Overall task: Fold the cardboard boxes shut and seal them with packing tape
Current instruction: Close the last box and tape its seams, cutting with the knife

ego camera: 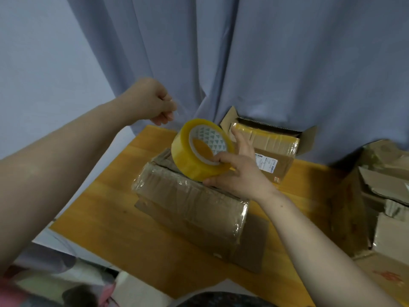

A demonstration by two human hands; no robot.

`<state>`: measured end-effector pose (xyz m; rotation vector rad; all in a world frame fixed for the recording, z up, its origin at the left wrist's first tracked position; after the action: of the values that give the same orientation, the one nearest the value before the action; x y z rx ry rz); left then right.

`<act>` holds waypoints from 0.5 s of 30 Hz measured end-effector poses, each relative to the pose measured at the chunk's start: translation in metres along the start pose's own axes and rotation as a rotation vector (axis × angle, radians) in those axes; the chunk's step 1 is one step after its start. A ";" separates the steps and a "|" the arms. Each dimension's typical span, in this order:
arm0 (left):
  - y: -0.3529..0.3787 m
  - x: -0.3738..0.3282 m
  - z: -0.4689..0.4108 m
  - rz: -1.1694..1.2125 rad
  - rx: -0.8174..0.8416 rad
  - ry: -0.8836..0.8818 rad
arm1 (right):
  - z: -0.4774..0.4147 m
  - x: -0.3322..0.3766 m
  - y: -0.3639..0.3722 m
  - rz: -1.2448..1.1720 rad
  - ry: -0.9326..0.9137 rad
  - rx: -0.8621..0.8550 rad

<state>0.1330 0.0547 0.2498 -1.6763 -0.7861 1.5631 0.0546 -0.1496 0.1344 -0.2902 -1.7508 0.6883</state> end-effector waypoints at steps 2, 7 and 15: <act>0.003 0.018 -0.004 0.123 0.005 -0.074 | -0.006 0.008 -0.004 0.087 -0.069 0.043; -0.001 0.057 -0.007 0.324 -0.028 -0.241 | -0.020 0.034 -0.016 -0.258 0.064 0.188; -0.027 0.109 -0.007 0.542 -0.123 -0.420 | -0.049 0.043 -0.031 -0.393 0.214 0.203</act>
<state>0.1506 0.1588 0.2105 -1.7650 -0.6688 2.3374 0.0926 -0.1370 0.1937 0.1162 -1.4626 0.5206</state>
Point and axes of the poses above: each hand's wrist, its own z-axis away from the middle knuckle, its own y-axis out of the palm, x = y × z, the point moved 2 cm from there along -z, towards the middle knuckle
